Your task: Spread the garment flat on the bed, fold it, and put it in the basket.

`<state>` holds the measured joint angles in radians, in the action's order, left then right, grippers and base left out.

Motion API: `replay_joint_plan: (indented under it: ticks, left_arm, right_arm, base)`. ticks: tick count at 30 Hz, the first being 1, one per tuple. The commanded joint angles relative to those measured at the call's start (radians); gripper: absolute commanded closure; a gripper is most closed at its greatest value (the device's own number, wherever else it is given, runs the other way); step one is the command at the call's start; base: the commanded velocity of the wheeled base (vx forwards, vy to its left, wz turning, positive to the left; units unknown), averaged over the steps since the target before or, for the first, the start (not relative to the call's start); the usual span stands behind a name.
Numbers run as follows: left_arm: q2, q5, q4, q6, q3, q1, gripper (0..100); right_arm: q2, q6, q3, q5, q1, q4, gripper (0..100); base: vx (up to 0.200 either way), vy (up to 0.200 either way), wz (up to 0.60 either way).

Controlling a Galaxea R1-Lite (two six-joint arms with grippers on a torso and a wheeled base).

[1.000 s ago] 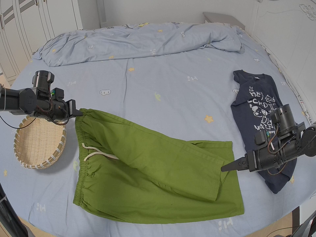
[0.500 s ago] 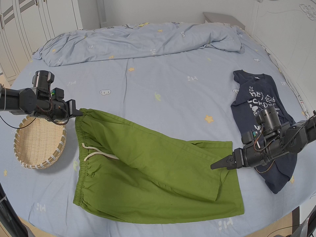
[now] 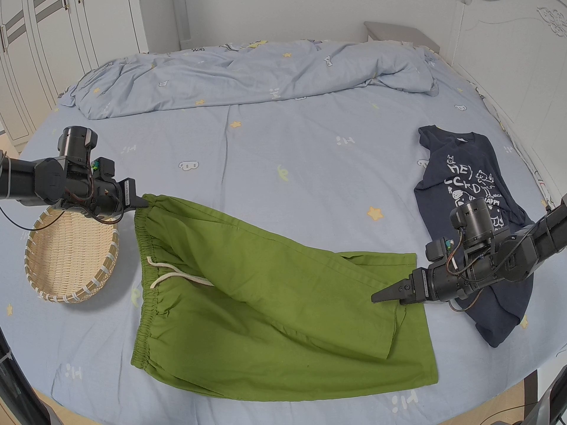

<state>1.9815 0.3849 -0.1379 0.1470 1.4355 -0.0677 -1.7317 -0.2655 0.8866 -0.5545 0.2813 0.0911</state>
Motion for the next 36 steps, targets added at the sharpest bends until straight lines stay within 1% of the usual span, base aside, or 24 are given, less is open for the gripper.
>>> replay_joint_plan:
  ticks: [1, 3, 6, 11, 12, 14, 21, 22, 31, 32, 36]
  left_arm:
    - [0.003, 0.0, 0.0, 0.0, 0.0, -0.001, 100]
    - [0.003, 0.0, 0.0, 0.0, 0.0, 0.0, 100]
    - [0.003, 0.0, 0.0, 0.0, 0.0, 0.0, 100]
    - [0.003, 0.0, 0.0, 0.0, 0.0, -0.001, 100]
    - [0.003, 0.0, 0.0, 0.0, 0.0, 0.0, 100]
    - [0.003, 0.0, 0.0, 0.0, 0.0, 0.0, 100]
    - [0.002, 0.0, 0.0, 0.0, 0.0, -0.001, 100]
    - [0.002, 0.0, 0.0, 0.0, 0.0, -0.001, 100]
    - [0.002, 0.0, 0.0, 0.0, 0.0, -0.001, 100]
    - [0.002, 0.0, 0.0, 0.0, 0.0, -0.001, 100]
    - [0.013, 0.0, 0.0, 0.0, 0.006, -0.008, 100]
  right_arm:
    - [-0.02, -0.009, 0.006, -0.009, 0.001, 0.006, 0]
    - [-0.017, -0.037, 0.011, -0.033, 0.009, 0.009, 0]
    - [-0.017, -0.038, 0.011, -0.039, 0.012, 0.013, 0]
    - [-0.02, -0.044, -0.001, -0.038, 0.007, 0.065, 0]
    - [-0.02, -0.058, -0.005, -0.038, 0.009, 0.079, 0]
    - [-0.022, -0.07, -0.005, -0.038, 0.009, 0.085, 0]
    - [-0.04, -0.07, -0.005, -0.038, 0.001, 0.085, 0]
    - [-0.043, -0.07, -0.005, -0.038, 0.001, 0.085, 100]
    - [-0.058, -0.064, -0.008, -0.038, -0.002, 0.085, 100]
    - [-0.058, -0.063, -0.008, -0.036, -0.011, 0.085, 100]
    - [-0.049, -0.06, -0.02, -0.028, -0.002, 0.087, 100]
  base:
    - [0.0, 0.0, 0.0]
    - [0.0, 0.0, 0.0]
    - [0.0, 0.0, 0.0]
    - [0.0, 0.0, 0.0]
    - [0.0, 0.0, 0.0]
    - [0.0, 0.0, 0.0]
    - [0.0, 0.0, 0.0]
    - [0.0, 0.0, 0.0]
    - [0.0, 0.0, 0.0]
    - [0.0, 0.0, 0.0]
    - [0.0, 0.0, 0.0]
